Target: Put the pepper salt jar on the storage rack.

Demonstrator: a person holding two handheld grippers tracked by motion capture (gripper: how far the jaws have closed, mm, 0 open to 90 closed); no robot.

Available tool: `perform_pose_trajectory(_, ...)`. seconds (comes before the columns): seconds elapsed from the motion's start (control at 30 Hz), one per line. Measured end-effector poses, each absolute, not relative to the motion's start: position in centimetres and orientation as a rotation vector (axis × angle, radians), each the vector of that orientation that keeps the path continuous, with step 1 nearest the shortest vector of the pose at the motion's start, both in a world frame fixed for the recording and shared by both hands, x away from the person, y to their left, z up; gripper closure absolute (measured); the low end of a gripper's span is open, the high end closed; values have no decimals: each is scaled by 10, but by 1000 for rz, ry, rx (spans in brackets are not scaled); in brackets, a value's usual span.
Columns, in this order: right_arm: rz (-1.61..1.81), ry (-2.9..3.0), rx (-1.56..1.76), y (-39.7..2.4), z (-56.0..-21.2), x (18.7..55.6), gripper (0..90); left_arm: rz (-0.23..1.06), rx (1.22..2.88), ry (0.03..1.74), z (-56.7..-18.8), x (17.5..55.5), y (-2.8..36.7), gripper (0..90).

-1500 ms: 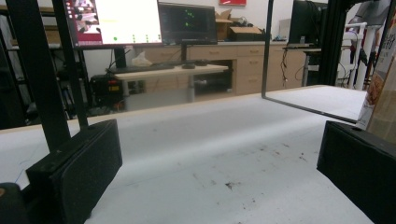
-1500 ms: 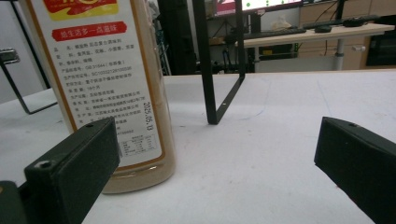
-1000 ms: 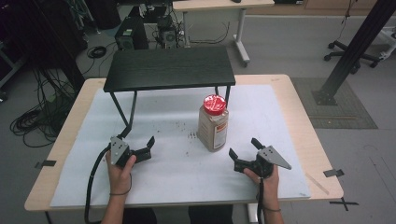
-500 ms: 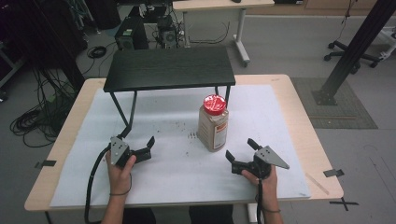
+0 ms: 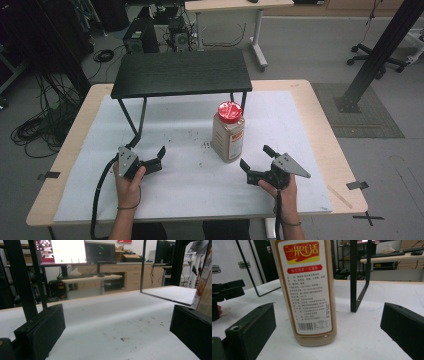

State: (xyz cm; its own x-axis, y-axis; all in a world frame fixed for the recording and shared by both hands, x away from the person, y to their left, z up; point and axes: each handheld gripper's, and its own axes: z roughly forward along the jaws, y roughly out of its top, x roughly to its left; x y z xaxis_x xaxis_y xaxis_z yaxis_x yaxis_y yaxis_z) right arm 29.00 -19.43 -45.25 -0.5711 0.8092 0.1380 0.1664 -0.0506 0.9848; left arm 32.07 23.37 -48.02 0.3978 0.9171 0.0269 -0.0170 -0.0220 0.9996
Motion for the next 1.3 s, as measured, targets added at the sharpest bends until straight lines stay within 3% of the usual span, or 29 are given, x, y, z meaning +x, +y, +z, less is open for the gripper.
perform_pose_trajectory(1.3,1705,1753,942,-171,-425,304,1,925,1384,883,-480,321,234,2)
